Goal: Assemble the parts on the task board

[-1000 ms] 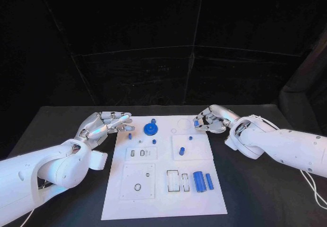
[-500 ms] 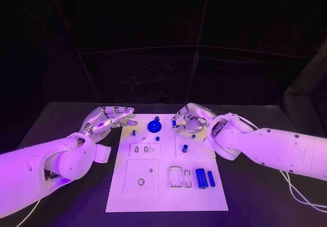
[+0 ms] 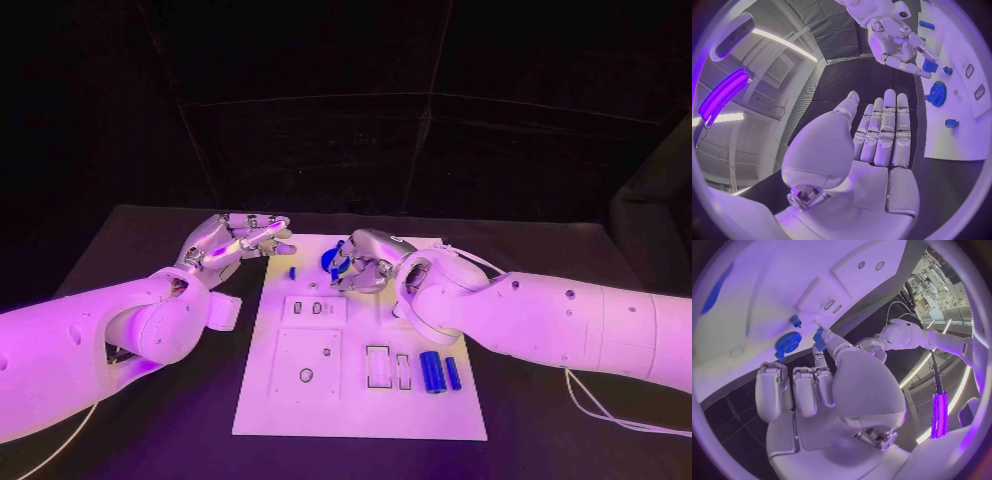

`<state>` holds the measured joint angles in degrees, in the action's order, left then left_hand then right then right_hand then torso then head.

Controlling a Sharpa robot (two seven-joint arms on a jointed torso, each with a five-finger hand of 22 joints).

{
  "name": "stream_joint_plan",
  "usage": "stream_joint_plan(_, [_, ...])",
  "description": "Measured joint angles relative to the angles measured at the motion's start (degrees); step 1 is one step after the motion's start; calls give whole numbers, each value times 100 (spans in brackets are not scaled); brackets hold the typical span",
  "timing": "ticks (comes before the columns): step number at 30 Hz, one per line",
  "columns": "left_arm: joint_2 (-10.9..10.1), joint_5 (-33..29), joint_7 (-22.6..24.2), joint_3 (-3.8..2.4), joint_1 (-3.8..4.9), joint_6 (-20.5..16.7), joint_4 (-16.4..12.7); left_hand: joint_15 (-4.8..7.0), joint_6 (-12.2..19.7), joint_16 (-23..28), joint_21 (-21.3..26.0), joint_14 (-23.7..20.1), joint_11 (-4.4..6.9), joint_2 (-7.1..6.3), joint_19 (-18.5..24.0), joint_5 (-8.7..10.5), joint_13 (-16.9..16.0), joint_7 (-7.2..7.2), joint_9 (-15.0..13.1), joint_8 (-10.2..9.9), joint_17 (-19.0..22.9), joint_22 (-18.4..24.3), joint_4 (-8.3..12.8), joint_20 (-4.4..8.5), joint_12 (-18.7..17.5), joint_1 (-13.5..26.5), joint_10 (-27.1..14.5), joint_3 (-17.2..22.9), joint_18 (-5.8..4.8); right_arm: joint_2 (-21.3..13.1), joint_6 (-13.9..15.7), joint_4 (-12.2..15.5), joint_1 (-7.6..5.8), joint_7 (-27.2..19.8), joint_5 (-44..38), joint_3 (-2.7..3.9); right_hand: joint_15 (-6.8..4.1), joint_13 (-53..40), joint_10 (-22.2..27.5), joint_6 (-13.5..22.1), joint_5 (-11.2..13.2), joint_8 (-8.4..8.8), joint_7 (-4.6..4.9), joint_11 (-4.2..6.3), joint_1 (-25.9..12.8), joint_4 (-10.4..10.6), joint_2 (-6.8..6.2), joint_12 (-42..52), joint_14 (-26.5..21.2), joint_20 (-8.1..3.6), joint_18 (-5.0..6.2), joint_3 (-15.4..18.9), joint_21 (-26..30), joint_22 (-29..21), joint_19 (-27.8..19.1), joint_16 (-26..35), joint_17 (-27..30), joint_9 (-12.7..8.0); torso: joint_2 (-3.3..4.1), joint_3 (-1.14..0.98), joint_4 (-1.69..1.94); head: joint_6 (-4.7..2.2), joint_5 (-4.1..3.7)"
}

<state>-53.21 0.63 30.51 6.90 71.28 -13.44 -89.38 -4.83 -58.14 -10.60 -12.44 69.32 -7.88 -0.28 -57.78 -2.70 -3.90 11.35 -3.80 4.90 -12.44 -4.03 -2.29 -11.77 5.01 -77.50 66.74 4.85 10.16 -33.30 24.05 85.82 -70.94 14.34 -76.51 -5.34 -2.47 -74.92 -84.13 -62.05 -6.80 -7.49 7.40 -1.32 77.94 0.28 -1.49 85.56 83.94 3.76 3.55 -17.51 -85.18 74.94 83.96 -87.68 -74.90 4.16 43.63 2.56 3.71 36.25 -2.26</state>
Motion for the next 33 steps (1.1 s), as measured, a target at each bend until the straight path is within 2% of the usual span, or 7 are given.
stream_joint_plan(3, [11, -5, 5, 0, 2, -7, 13, 0, 0, 0, 0, 0, 0, 0, 0, 0, 0, 0, 0, 0, 0, 0, 0, 0, 0, 0, 0, 0, 0, 95, -96, -21, 30, 82, -111, -70, 0, 0, 0, 0, 0, 0, 0, 0, -18, 0, -19, 0, 0, 0, 0, 0, 0, 0, 0, 0, -4, 0, -1, -1, 0, 10, 19])
stream_joint_plan(10, [36, -15, 11, 0, 4, -12, 35, 0, -22, 0, 0, 0, 0, 0, 0, 0, 0, 22, 0, 0, 1, 0, 0, 0, -32, 0, 0, 0, 0, 215, -251, -54, 111, 184, -311, -132, 0, 0, 0, -1, -32, -2, 1, 0, -56, 0, -56, 0, 0, 0, 0, 0, 0, 0, 0, 0, -4, 1, 0, -10, 3, 20, 64])
stream_joint_plan(21, [55, -30, 13, 0, 5, -11, 55, 0, -22, 0, 0, 0, 0, 0, 0, 0, 0, 22, 0, 0, 1, 3, 0, 0, -32, 0, 0, 0, 0, 297, -323, -73, 204, 221, -512, -121, 0, 0, 0, -6, -35, -21, 6, 0, -83, 0, -84, 0, 0, 0, 0, 1, 0, -1, 0, 0, -3, 5, 2, -12, 1, 48, 87])
stream_joint_plan(33, [55, -39, 13, 0, 5, -5, 64, 0, -22, 0, 0, 0, 0, 0, 0, 0, 0, 22, 0, 0, -4, 4, 0, 0, -32, 0, 0, 0, 0, 271, -312, -58, 232, 195, -607, -116, 1, 0, 0, -10, -104, -15, 9, 0, -127, -8, -129, -37, 0, 0, 0, 9, 0, -1, 0, 0, -3, 44, 2, -14, -2, 79, 106])
